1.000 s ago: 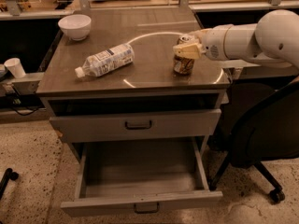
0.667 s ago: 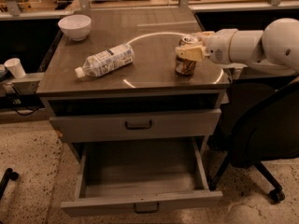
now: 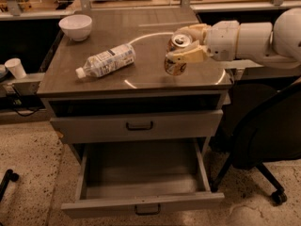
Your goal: Place orange can into middle drawer
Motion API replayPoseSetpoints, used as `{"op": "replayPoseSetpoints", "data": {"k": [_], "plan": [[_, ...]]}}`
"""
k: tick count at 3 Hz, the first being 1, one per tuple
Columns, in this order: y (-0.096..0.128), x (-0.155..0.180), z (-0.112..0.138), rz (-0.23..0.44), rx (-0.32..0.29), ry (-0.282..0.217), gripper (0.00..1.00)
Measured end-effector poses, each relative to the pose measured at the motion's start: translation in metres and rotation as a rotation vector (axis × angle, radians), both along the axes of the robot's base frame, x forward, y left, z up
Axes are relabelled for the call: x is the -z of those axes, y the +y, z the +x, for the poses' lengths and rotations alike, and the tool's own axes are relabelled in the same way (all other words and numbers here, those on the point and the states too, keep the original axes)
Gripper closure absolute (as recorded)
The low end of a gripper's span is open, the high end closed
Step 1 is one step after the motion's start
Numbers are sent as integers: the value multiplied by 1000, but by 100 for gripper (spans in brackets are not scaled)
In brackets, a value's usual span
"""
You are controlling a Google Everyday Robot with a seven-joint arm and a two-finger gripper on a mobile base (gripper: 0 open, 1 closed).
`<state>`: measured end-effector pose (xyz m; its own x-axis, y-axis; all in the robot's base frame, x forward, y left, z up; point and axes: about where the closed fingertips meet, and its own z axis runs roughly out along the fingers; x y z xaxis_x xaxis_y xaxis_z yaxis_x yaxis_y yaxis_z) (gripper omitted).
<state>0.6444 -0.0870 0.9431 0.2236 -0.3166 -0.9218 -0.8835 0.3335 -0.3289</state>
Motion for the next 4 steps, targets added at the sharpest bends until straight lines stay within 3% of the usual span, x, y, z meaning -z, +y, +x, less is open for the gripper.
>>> {"op": "replayPoseSetpoints", "data": {"k": [1, 2, 3, 4], "plan": [[10, 6, -21, -27, -92, 5, 100], [10, 6, -21, -27, -92, 5, 100], [9, 17, -36, -53, -114, 43, 100], [-8, 38, -80, -117, -119, 135, 100]]}}
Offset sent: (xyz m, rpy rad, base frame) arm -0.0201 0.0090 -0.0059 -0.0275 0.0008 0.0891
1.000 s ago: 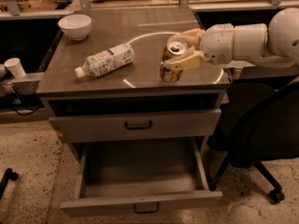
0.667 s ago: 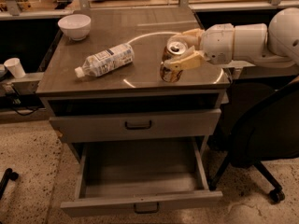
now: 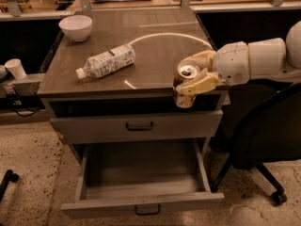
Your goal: Place orange can into middle drawer
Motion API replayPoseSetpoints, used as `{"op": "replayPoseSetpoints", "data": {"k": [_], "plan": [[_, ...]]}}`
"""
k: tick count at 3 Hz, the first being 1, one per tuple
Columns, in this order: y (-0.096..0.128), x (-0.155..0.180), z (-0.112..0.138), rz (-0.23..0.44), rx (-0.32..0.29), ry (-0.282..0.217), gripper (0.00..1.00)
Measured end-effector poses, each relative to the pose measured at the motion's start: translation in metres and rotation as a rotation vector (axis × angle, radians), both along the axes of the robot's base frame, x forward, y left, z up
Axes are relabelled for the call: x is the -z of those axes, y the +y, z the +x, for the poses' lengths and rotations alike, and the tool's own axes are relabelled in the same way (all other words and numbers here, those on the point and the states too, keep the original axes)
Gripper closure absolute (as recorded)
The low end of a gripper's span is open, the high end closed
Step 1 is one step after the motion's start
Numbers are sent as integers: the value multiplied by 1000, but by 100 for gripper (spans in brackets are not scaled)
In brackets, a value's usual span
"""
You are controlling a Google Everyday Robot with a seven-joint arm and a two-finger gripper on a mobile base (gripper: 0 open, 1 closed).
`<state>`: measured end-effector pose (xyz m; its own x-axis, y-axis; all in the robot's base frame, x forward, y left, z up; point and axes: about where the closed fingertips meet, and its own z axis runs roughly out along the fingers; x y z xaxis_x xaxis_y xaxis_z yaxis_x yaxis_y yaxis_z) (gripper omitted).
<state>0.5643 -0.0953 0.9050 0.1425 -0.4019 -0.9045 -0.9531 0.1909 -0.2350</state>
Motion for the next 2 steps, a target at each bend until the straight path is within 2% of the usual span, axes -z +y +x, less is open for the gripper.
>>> {"op": "replayPoseSetpoints", "data": {"k": [1, 2], "plan": [[-18, 31, -34, -19, -1, 71, 100], [-19, 35, -37, -20, 1, 79, 100]]}}
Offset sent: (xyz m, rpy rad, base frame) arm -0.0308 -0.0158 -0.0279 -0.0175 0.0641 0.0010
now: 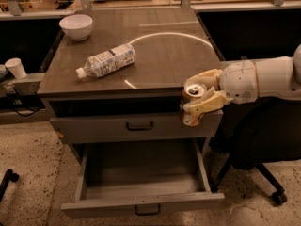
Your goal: Place orange can into middle drawer
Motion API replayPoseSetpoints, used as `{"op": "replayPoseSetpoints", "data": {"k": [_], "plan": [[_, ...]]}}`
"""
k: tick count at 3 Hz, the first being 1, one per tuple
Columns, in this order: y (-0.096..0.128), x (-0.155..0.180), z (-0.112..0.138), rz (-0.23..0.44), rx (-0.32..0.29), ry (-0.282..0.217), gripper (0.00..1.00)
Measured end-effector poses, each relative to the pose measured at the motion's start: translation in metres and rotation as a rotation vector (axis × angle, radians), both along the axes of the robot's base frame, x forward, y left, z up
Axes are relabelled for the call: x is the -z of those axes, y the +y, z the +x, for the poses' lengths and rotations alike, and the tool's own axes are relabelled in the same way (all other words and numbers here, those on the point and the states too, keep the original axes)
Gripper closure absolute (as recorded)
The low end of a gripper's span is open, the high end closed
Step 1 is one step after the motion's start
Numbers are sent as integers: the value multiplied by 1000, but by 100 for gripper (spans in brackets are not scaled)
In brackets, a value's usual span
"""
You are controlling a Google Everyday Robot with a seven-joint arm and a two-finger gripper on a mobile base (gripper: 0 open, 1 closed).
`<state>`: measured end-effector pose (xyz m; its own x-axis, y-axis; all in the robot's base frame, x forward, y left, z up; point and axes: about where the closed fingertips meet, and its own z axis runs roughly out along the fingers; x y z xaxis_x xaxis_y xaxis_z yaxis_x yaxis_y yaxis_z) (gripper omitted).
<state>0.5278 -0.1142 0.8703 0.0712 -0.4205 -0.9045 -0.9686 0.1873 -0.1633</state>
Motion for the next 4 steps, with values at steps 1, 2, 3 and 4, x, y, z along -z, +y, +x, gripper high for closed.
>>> {"op": "replayPoseSetpoints", "data": {"k": [1, 2, 3, 4], "plan": [[4, 8, 0, 20, -15, 38, 100], [13, 48, 5, 49, -5, 109, 100], [18, 111, -1, 85, 49, 140, 100], [16, 171, 4, 67, 144, 83, 100]]}}
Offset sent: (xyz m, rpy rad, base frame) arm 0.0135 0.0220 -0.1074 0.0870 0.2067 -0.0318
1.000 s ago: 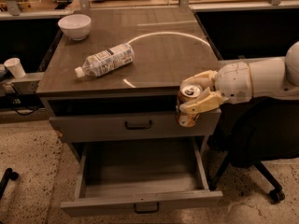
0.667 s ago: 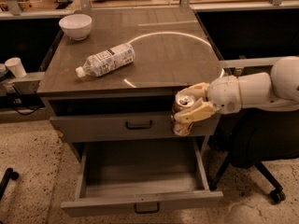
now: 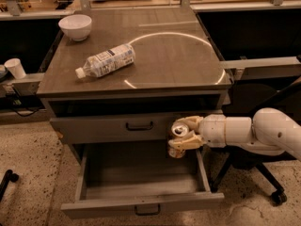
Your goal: Place orange can into middle drawer
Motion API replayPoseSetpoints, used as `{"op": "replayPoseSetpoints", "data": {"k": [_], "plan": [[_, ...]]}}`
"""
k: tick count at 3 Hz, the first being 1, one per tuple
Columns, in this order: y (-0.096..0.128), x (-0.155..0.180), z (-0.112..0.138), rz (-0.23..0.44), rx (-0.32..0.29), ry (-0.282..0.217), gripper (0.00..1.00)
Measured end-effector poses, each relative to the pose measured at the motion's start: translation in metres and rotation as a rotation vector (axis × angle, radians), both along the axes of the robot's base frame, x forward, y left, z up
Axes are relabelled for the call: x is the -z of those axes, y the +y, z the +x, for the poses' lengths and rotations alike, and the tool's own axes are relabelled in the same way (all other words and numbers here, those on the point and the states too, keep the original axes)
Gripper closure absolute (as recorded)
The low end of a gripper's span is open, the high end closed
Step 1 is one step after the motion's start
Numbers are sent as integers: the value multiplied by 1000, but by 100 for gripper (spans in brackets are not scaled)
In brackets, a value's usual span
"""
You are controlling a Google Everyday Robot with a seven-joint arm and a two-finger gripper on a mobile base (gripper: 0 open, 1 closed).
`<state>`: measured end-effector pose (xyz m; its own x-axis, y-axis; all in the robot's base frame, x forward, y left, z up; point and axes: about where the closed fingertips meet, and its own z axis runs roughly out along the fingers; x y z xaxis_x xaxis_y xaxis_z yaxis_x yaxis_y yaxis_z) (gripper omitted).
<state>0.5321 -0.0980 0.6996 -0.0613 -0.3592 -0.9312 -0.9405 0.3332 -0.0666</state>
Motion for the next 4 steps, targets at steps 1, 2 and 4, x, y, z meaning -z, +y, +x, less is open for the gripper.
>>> {"op": "replayPoseSetpoints", "data": {"k": [1, 2, 4], "plan": [[0, 0, 0, 0, 0, 0, 100], [-3, 20, 4, -35, 31, 8, 100], [-28, 112, 8, -172, 101, -77, 100]]}}
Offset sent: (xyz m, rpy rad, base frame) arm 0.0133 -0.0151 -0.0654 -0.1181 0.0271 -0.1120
